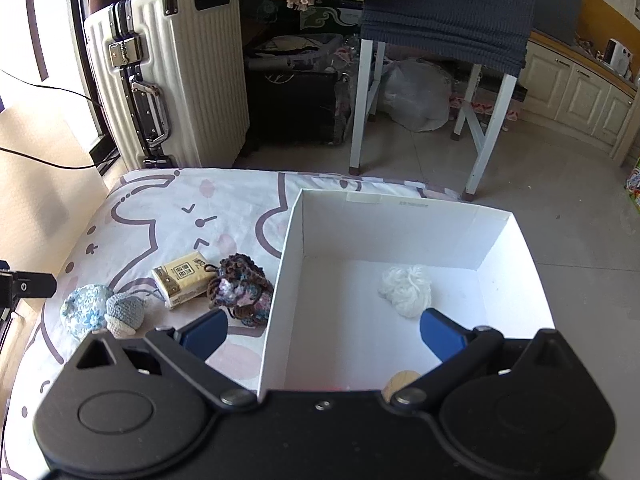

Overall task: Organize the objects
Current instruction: 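Grasp the brown-blue crochet flower with the right tool while the left grasps the floral pouch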

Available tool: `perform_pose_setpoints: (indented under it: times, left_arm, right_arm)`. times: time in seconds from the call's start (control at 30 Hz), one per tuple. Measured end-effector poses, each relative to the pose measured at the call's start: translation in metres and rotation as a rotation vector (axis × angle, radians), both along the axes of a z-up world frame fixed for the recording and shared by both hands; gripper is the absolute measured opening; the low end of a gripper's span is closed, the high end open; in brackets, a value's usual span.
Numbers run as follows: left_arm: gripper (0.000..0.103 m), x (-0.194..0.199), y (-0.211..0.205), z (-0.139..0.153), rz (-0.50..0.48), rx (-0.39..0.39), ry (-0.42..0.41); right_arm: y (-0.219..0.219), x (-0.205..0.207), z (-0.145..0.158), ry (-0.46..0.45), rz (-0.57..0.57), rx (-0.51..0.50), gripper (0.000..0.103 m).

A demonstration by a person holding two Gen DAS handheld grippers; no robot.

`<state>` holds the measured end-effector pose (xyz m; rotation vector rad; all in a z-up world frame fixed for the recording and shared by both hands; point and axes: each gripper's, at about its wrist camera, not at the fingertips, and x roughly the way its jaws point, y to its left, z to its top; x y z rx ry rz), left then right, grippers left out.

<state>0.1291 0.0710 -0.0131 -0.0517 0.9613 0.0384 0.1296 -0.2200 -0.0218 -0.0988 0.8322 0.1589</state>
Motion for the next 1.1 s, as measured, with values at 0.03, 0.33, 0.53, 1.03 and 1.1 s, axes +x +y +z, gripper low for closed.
perform_pose_setpoints:
  times: [0.03,0.33,0.53,1.03,1.1]
  left_arm:
    - [0.103,0.0,0.004,0.0,0.006,0.005,-0.002]
    - [0.103,0.001,0.027,-0.007,0.08,0.032,0.057]
    - [0.103,0.008,0.045,-0.013,0.128,0.025,0.076]
    - [0.102,0.047,0.101,-0.076,0.26,-0.07,0.283]
    - [0.102,0.052,0.103,-0.08,0.288,-0.089,0.299]
  right_arm:
    - [0.003,0.0,0.0,-0.007,0.007,0.0,0.103]
    - [0.031,0.009,0.001,-0.054,0.077,-0.017,0.103]
    - [0.049,0.02,-0.009,-0.087,0.132,-0.038,0.103]
    - [0.13,0.048,-0.052,-0.071,0.533,-0.436,0.087]
    - [0.144,0.055,-0.062,-0.041,0.567,-0.509,0.086]
